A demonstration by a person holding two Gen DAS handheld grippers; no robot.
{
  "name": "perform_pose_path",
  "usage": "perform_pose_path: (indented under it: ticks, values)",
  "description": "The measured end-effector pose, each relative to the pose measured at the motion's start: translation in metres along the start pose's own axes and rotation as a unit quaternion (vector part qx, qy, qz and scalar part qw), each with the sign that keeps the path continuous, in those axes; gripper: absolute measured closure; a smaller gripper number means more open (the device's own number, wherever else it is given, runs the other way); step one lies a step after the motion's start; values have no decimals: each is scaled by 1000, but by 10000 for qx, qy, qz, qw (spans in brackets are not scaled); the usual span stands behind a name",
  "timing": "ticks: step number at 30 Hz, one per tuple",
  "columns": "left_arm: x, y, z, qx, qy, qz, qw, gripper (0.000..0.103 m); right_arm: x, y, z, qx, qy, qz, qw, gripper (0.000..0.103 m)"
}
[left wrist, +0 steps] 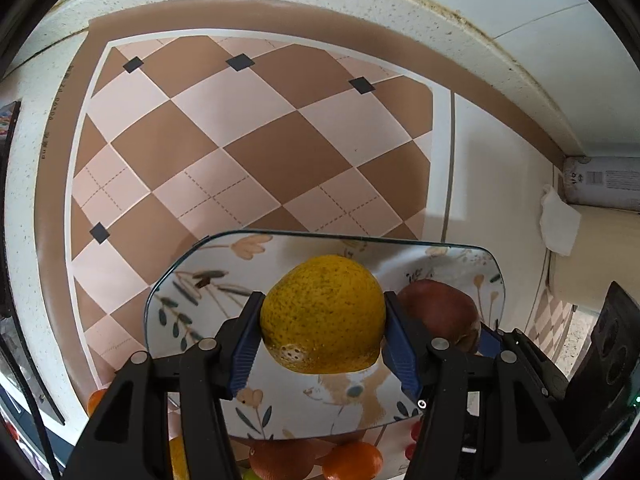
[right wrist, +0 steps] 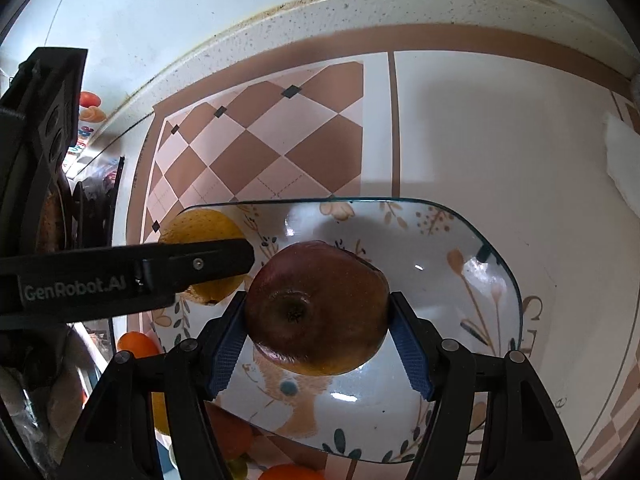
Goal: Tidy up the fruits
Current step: 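Place the lemon on the floral plate while right tool places the brown apple beside it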
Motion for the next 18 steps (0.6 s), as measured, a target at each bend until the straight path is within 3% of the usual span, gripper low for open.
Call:
perform_pose_path:
  ticks: [5, 6, 7, 8, 10, 15, 18]
  values:
    - [5, -1, -1, -41, 127, -50, 9999, 47, -3, 3, -3, -74, -61, 11, 10000, 28]
    - [6, -1, -1, -60, 129, -53, 9999, 47, -6, 3, -3, -62, -98, 36, 9999, 23]
    - [6, -2, -2, -68, 113, -35, 9999, 42, -8, 3, -3, -69, -132, 41, 9999, 20]
    - [4, -3, -4, -86, 117, -9, 9999, 29, -12, 2, -3, -61, -160, 64, 9998, 20]
    - [-3, -3, -6, -69, 125, 90, 9999, 14, -19, -1, -2, -13, -265, 119, 9996, 17]
    - [-27, -11, -7, 69, 394, 387, 9984, 14, -42, -15, 7, 118, -726, 451, 9963, 11]
    - [-43, -27, -10, 175, 936, 659, 9933, 14, -57, -26, 8, 107, -1157, 710, 9907, 10]
Point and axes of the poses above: each gripper's, at about its wrist camera, not at the fingertips, and x roughly the way its jaws point, z to its right, y to its top, the point moved 5 cm from there along x, roughly the way its jaws point, and after that the axes turned 13 degrees about x, right-handed, at the moved point
